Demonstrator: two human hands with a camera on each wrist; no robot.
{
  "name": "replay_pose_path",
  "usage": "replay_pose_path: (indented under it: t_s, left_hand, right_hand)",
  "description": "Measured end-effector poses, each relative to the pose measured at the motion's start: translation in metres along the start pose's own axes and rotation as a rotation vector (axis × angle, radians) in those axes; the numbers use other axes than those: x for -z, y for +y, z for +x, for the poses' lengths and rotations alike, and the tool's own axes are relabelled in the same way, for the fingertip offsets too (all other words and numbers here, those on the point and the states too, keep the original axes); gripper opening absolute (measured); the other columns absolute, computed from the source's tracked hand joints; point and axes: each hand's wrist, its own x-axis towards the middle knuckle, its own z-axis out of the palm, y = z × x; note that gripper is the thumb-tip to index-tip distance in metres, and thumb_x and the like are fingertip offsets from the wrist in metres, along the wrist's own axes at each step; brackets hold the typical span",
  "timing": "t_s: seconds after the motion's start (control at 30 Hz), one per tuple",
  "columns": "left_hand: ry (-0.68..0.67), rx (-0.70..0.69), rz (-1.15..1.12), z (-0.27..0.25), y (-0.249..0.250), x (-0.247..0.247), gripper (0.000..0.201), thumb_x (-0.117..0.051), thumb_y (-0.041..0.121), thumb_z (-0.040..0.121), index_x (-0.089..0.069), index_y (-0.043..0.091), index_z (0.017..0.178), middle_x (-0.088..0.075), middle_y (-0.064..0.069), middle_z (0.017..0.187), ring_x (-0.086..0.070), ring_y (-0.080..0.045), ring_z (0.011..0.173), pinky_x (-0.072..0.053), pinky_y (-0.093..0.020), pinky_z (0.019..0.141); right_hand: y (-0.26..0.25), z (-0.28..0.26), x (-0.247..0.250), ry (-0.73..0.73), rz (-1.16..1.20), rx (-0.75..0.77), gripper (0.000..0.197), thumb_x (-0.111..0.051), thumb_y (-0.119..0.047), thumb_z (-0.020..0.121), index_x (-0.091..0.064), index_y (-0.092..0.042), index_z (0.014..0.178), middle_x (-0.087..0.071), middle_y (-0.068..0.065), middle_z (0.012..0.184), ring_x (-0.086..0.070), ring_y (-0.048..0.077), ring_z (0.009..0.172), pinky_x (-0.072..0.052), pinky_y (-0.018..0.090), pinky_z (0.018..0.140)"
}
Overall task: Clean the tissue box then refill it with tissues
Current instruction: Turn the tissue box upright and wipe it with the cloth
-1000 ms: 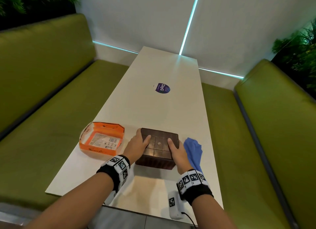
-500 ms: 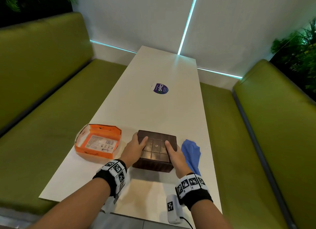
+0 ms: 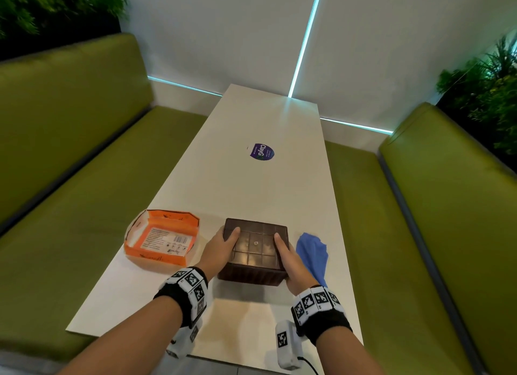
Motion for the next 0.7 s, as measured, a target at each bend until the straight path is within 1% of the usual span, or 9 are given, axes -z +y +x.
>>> replay_pose_path:
  t_s: [0.1,0.17,0.23,0.27,0.33,0.43,0.57,0.63,0.7]
  left_hand:
    - [-0.020,0.009,-0.065,-0.009,0.001,0.002,0.100,-0.044,0.090,0.063,-0.037,0.031,0.143,-0.055,0.003,0.139,-0.054,-0.019,0.125,-0.042,-0.043,0.108]
    - [-0.038,0.000,-0.162,-0.027,0.016,0.004,0.080,-0.052,0.073,0.077,-0.032,0.034,0.144,-0.057,0.004,0.134,-0.058,-0.017,0.118,-0.044,-0.038,0.106]
    - [-0.053,-0.003,-0.241,-0.039,0.022,0.004,0.061,-0.052,0.051,0.092,-0.026,0.037,0.146,-0.056,0.005,0.130,-0.058,-0.017,0.114,-0.047,-0.032,0.101]
    - [-0.067,-0.001,-0.255,-0.043,0.022,0.005,0.059,-0.051,0.048,0.094,-0.024,0.040,0.146,-0.055,0.005,0.130,-0.058,-0.017,0.114,-0.047,-0.033,0.101]
    - [-0.098,-0.016,-0.281,-0.049,0.021,0.006,0.059,-0.051,0.052,0.092,-0.023,0.047,0.144,-0.054,0.006,0.133,-0.057,-0.015,0.117,-0.047,-0.037,0.103]
    - [-0.116,-0.014,-0.355,-0.052,0.020,0.009,0.056,-0.051,0.054,0.091,-0.027,0.050,0.141,-0.054,0.010,0.133,-0.057,-0.010,0.116,-0.048,-0.033,0.100]
    - [-0.157,0.069,-0.429,-0.058,0.025,0.016,0.067,-0.065,0.054,0.083,-0.032,0.041,0.140,-0.061,0.004,0.127,-0.065,-0.014,0.107,-0.054,-0.036,0.091]
    - [-0.168,0.089,-0.470,-0.063,0.030,0.021,0.081,-0.075,0.053,0.074,-0.036,0.031,0.141,-0.065,-0.001,0.121,-0.069,-0.018,0.102,-0.057,-0.037,0.087]
    - [-0.135,-0.017,-0.368,-0.076,0.040,0.027,0.094,-0.079,0.053,0.069,-0.030,0.030,0.147,-0.058,0.001,0.129,-0.064,-0.015,0.111,-0.054,-0.034,0.092]
  right_hand:
    - [-0.001,-0.006,0.001,-0.035,0.065,-0.005,0.045,-0.055,-0.054,0.091,-0.052,-0.030,0.129,-0.070,0.003,0.118,-0.069,0.022,0.105,-0.058,0.035,0.081]
    - [-0.001,-0.010,0.002,-0.045,0.074,0.009,0.050,-0.056,-0.056,0.089,-0.048,-0.031,0.132,-0.069,0.003,0.121,-0.068,0.021,0.107,-0.058,0.033,0.075]
    - [-0.001,-0.013,0.003,-0.040,0.075,0.021,0.053,-0.056,-0.057,0.088,-0.044,-0.034,0.134,-0.066,0.002,0.123,-0.066,0.020,0.109,-0.058,0.035,0.076]
    - [-0.001,-0.013,0.004,-0.035,0.072,0.034,0.053,-0.057,-0.057,0.088,-0.043,-0.035,0.134,-0.066,0.002,0.123,-0.066,0.020,0.109,-0.058,0.036,0.078]
    - [0.001,-0.016,0.004,-0.020,0.074,0.074,0.054,-0.059,-0.055,0.087,-0.040,-0.035,0.134,-0.065,0.001,0.122,-0.066,0.019,0.108,-0.058,0.039,0.084]
    - [0.006,-0.018,0.002,0.015,0.048,0.118,0.057,-0.059,-0.055,0.087,-0.039,-0.034,0.135,-0.065,0.001,0.121,-0.066,0.020,0.108,-0.055,0.044,0.094]
    - [0.008,-0.028,0.003,-0.007,0.060,0.125,0.051,-0.054,-0.057,0.089,-0.045,-0.032,0.133,-0.067,0.001,0.121,-0.066,0.017,0.108,-0.056,0.041,0.093]
    - [0.002,-0.038,0.004,-0.015,0.079,0.137,0.035,-0.049,-0.051,0.094,-0.055,-0.028,0.119,-0.071,0.001,0.109,-0.069,0.013,0.097,-0.056,0.037,0.085]
    - [-0.004,-0.042,0.012,0.014,0.207,0.191,0.031,-0.049,-0.044,0.097,-0.060,-0.016,0.104,-0.076,0.003,0.095,-0.073,0.016,0.086,-0.057,0.038,0.078]
